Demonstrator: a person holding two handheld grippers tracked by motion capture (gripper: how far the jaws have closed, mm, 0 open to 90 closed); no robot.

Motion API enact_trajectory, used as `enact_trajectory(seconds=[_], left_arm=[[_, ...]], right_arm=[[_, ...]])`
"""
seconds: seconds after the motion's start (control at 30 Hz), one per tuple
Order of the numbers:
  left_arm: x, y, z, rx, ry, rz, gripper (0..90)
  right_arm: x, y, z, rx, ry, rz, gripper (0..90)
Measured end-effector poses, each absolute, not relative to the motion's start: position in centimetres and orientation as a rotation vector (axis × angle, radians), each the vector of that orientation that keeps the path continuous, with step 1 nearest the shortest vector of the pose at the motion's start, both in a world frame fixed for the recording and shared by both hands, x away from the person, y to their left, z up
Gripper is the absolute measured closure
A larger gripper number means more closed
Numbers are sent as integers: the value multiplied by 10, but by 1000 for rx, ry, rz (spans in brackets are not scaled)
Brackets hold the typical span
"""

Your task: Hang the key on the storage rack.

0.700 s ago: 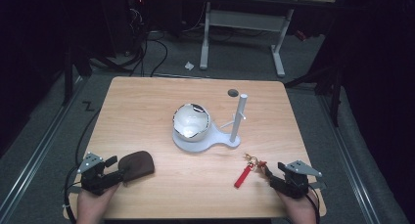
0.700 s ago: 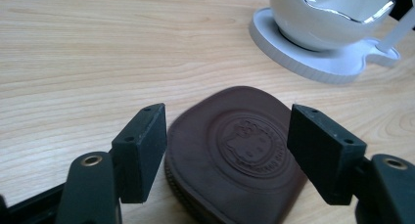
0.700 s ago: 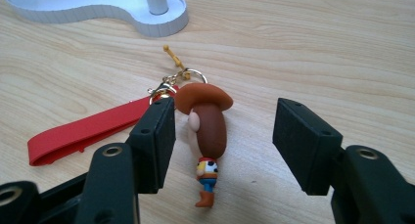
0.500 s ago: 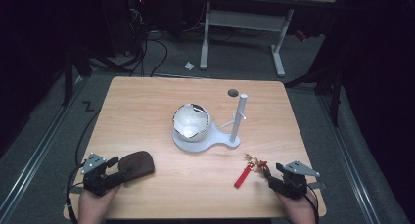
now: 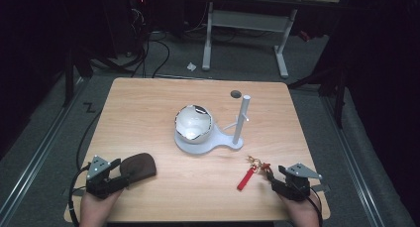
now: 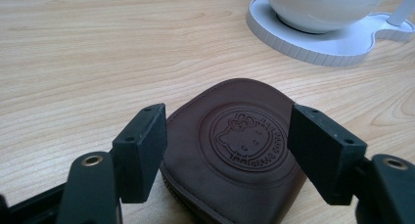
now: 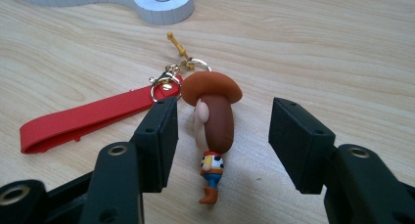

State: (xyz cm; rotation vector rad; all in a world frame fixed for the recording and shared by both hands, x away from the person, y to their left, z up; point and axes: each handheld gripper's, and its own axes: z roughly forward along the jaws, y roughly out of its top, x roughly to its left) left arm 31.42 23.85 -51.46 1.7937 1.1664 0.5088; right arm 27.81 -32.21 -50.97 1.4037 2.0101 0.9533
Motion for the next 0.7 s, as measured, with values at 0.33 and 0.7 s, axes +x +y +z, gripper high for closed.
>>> enact_trajectory(seconds=[0.33,0.7], left_arm=[[312,235,-516,1767,1111,449,317],[311,234,-515,1801,1065,470,299]], right_arm=[[277,-318,-512,1361,2048,936,456],[281,-317,-504,1396,2076,857,431]])
